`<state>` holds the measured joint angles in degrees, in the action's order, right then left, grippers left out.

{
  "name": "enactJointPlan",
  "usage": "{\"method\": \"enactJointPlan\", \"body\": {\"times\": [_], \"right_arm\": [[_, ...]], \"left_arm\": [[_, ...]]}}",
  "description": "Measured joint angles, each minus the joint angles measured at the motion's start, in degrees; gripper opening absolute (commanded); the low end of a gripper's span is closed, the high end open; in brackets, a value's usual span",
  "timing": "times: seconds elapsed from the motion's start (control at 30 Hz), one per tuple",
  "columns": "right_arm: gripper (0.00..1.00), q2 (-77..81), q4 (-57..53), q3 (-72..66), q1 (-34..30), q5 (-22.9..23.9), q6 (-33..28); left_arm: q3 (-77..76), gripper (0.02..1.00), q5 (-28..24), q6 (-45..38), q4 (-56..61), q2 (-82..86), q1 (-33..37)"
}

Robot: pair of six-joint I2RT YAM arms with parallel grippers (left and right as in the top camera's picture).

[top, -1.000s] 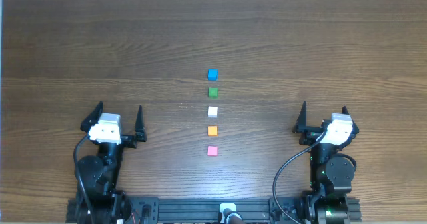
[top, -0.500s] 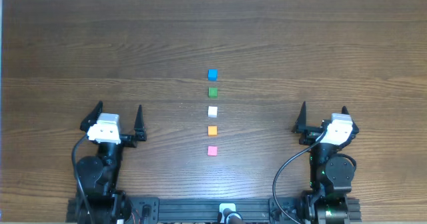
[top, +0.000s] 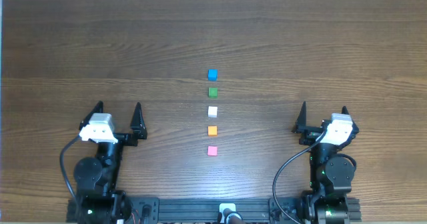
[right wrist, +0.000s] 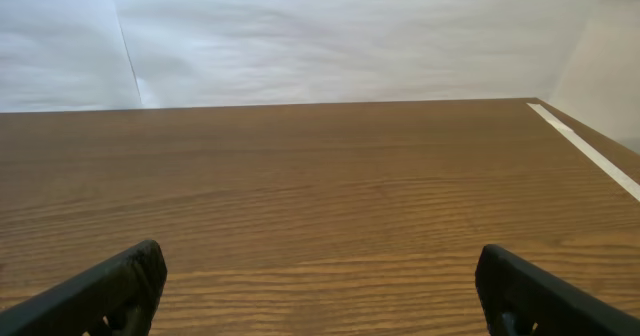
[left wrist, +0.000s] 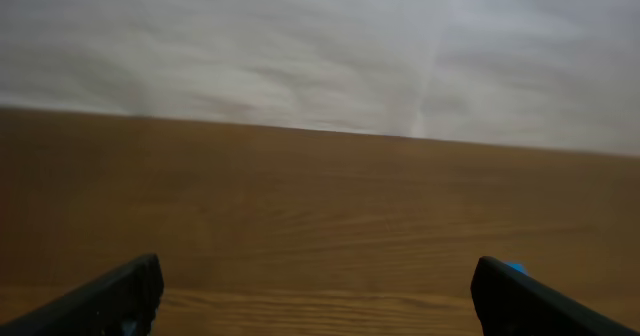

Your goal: Stack Cubes

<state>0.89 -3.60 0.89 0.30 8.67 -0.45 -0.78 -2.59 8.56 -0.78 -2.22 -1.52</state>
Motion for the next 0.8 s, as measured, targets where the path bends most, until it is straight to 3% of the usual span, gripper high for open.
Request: {"method": "enactJointPlan", "body": {"times": [0.23,0.47,0.8], "right_arm": [[0.993,0.0,0.0,0.0,0.0,0.0,0.0],[0.991,0.0,0.0,0.0,0.0,0.0,0.0],[0.991,0.0,0.0,0.0,0.0,0.0,0.0]], "left_arm": [[-8.8,0.998,-1.0,6.6,-11.4,-0.4,0.0],[-30.3,0.998,-2.3,8.9,-30.6,-7.2,0.0],[-64.4,0.998,-7.9,9.4,-63.3,-28.8,0.0]]}}
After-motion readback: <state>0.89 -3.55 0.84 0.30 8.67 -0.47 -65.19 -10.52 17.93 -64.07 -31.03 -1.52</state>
